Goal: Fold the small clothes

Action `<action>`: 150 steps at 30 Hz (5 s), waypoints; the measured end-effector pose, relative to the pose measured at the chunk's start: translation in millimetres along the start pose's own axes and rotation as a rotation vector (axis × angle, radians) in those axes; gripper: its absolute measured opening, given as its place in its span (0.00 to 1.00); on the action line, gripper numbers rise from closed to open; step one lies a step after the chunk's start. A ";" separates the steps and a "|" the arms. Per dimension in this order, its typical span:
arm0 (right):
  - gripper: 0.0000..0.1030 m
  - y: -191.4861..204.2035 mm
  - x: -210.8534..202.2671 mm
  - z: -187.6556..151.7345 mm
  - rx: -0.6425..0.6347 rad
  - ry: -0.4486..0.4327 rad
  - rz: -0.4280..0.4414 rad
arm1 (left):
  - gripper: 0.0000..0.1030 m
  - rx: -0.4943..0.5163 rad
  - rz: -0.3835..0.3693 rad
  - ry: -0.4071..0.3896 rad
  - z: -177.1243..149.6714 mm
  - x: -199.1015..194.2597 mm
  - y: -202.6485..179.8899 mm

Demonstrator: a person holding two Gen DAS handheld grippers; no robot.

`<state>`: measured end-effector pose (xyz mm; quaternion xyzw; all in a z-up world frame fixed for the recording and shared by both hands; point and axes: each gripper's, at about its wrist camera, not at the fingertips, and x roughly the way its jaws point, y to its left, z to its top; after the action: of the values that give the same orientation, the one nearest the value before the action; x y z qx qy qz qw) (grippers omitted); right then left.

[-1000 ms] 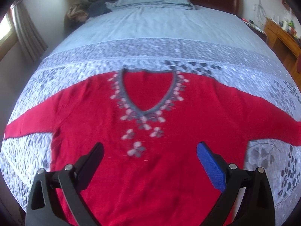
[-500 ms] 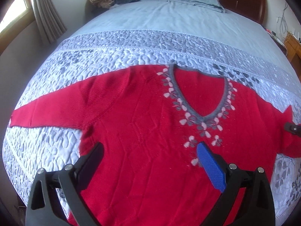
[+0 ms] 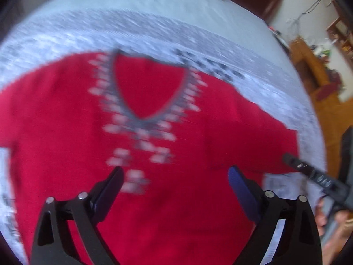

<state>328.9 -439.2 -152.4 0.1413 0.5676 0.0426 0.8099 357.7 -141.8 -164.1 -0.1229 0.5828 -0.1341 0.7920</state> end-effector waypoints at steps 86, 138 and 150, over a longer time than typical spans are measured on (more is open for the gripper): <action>0.45 142.7 45.4 -28.4 -0.275 0.075 -0.132 | 0.06 -0.822 0.249 -0.421 -26.5 -191.8 497.3; 0.56 144.7 82.1 -83.8 -0.314 0.203 -0.125 | 0.66 -0.071 0.185 -0.097 12.5 -52.5 205.3; 0.49 311.3 80.8 1.8 -0.424 0.185 0.143 | 0.68 0.012 0.150 -0.038 13.7 -33.4 215.2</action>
<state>387.5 -123.3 -138.8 0.0033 0.6063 0.2307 0.7611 376.2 71.6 -205.9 -0.0769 0.5744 -0.0755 0.8114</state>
